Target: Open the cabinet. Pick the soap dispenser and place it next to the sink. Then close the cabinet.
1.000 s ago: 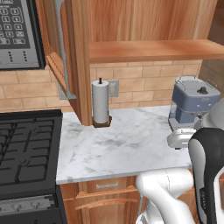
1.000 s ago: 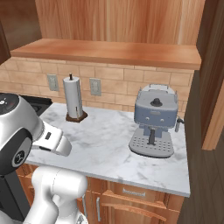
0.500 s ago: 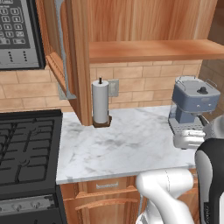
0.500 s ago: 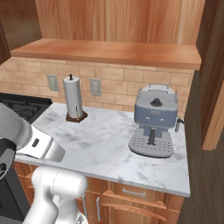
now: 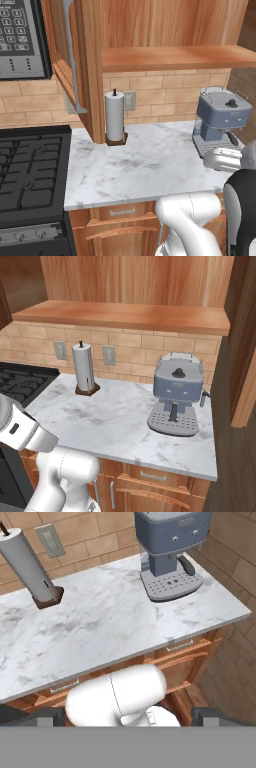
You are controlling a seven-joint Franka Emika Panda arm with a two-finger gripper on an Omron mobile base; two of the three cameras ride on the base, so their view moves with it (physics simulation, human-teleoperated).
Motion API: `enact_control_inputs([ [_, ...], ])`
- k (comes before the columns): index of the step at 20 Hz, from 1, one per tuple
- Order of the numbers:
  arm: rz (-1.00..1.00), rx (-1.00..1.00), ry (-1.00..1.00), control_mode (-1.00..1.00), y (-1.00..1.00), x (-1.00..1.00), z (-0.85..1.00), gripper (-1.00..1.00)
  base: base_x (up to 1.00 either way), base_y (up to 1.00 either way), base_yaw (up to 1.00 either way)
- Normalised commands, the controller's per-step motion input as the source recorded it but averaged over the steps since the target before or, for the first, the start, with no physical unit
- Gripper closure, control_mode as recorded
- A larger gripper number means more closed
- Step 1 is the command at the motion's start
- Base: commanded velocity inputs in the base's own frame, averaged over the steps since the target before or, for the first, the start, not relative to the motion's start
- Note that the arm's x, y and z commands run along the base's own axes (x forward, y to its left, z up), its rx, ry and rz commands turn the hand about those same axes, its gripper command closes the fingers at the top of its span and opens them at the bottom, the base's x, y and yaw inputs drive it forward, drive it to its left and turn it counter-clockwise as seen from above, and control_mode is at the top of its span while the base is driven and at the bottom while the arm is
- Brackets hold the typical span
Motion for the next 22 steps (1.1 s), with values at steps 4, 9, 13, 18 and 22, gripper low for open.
enact_control_inputs([
  [4,-0.07,0.1,0.0,-1.0,-0.01,-0.34,0.14,-1.0,0.0,0.0,0.0],
  [9,-0.01,0.11,0.0,-1.0,-0.03,-0.26,0.09,-1.0,0.0,0.0,0.0],
  [13,0.0,0.01,0.0,-1.0,0.0,-0.21,0.09,-1.0,0.0,0.0,0.0],
  [18,0.0,0.0,0.0,-1.0,0.0,-0.17,0.06,-1.0,0.0,0.0,0.0],
  [22,0.0,0.0,0.0,-1.0,-0.02,-0.12,0.04,-1.0,0.0,0.0,0.0],
])
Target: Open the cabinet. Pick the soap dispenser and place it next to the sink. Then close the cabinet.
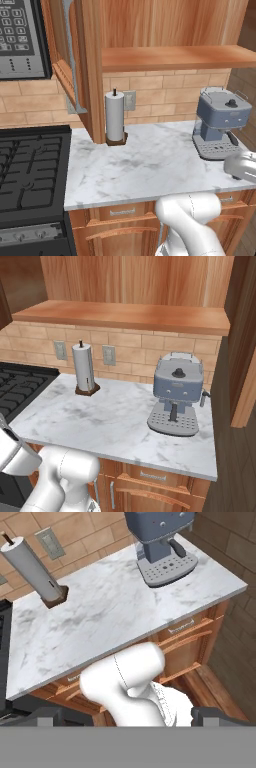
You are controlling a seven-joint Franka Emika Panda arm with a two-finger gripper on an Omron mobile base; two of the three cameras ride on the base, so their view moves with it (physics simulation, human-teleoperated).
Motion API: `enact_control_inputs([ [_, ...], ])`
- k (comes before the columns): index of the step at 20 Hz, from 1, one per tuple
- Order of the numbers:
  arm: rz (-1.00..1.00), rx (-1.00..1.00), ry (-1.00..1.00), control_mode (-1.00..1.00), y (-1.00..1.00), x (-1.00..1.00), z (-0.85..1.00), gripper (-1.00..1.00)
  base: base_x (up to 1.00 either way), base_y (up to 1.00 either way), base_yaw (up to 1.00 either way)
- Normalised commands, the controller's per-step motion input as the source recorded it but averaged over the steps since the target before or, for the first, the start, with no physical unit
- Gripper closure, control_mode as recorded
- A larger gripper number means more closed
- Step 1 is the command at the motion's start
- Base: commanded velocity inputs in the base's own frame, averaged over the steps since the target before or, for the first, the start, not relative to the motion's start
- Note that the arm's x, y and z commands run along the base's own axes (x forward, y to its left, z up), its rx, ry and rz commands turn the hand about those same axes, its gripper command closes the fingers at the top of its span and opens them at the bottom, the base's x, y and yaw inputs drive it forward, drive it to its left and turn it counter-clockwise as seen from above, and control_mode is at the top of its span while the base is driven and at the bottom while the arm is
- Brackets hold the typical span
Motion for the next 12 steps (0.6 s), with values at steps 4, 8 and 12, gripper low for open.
enact_control_inputs([
  [4,-0.01,0.0,0.0,-1.0,0.0,-0.15,0.04,-1.0,0.0,0.0,0.0],
  [8,0.0,0.0,0.0,-1.0,-0.01,-0.16,0.05,-1.0,0.0,0.0,0.0],
  [12,0.0,0.0,0.0,-1.0,0.0,-0.16,0.06,-1.0,0.0,0.0,0.0],
])
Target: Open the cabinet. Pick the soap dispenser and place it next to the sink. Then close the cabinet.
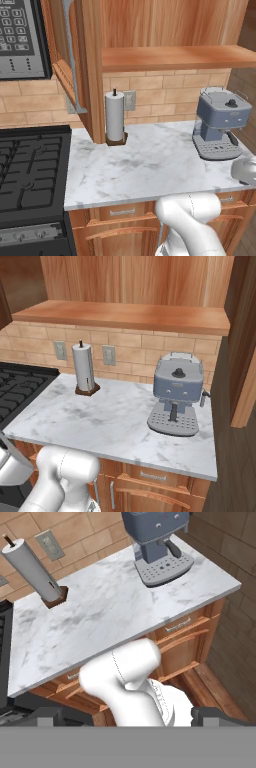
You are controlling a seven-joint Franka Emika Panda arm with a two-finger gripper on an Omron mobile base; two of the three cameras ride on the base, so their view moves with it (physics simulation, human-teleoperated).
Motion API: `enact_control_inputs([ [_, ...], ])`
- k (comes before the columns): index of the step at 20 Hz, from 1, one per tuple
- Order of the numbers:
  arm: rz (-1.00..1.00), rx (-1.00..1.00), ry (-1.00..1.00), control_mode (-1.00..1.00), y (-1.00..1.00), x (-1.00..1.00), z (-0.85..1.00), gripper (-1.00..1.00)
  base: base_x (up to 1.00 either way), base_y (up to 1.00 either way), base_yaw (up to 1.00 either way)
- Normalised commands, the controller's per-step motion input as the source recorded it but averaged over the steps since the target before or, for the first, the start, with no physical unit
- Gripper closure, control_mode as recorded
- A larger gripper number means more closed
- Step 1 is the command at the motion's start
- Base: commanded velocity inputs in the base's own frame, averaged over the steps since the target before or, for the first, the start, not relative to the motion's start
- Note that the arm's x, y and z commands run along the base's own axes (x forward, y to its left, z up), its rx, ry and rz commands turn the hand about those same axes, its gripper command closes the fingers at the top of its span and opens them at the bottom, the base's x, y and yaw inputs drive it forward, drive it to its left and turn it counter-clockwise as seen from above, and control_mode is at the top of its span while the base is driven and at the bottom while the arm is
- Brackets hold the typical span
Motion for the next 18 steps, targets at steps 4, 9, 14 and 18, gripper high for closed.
enact_control_inputs([
  [4,-0.01,0.0,0.0,-1.0,0.0,-0.17,0.05,-1.0,0.0,0.0,0.0],
  [9,-0.04,0.0,0.0,-1.0,-0.08,-0.13,0.07,-1.0,0.0,0.0,0.0],
  [14,-0.06,0.01,0.0,-1.0,-0.12,-0.06,0.04,-1.0,0.0,0.0,0.0],
  [18,-0.06,0.0,0.0,-1.0,-0.12,-0.03,0.02,-1.0,0.0,0.0,0.0],
])
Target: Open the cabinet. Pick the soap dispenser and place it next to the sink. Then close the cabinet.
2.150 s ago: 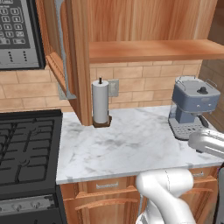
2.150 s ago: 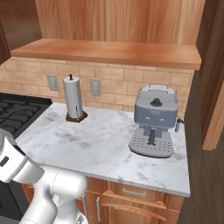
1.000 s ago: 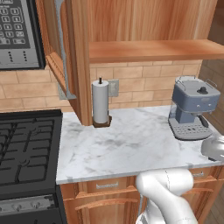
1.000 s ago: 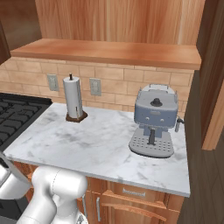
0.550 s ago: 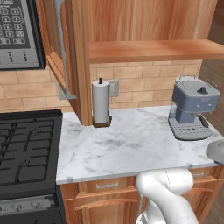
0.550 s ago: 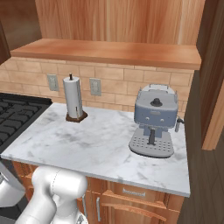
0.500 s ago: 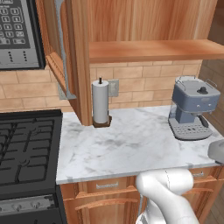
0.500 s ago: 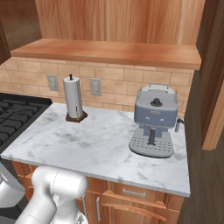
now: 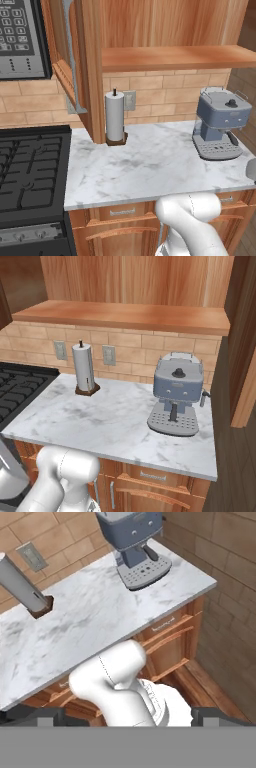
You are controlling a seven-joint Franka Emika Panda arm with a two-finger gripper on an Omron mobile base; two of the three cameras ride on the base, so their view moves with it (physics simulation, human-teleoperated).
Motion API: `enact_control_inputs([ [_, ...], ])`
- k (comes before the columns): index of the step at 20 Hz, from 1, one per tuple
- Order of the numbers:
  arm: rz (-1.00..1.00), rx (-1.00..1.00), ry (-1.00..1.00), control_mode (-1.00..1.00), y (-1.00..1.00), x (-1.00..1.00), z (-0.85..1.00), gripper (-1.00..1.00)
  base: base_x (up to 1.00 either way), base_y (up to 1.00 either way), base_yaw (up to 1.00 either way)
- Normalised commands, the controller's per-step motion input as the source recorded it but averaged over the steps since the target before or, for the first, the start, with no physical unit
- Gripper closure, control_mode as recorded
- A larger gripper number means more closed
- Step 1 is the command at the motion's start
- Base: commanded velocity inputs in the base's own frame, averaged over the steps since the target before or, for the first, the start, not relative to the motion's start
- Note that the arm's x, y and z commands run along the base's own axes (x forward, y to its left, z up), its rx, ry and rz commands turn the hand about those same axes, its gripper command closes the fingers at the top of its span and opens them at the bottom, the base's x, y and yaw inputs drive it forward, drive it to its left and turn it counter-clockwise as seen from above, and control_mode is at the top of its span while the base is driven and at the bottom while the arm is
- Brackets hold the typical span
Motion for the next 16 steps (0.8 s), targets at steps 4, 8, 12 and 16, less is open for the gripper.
enact_control_inputs([
  [4,-0.06,0.0,0.0,-1.0,-0.14,0.0,0.01,-1.0,0.0,0.0,0.0],
  [8,-0.05,0.0,0.0,-1.0,-0.16,0.0,0.0,-1.0,0.0,0.0,0.0],
  [12,-0.08,0.0,-0.02,-1.0,-0.27,-0.03,0.01,-1.0,0.0,0.0,0.0],
  [16,-0.15,0.0,-0.18,-1.0,-0.35,-0.13,0.1,-1.0,0.0,0.0,0.0],
])
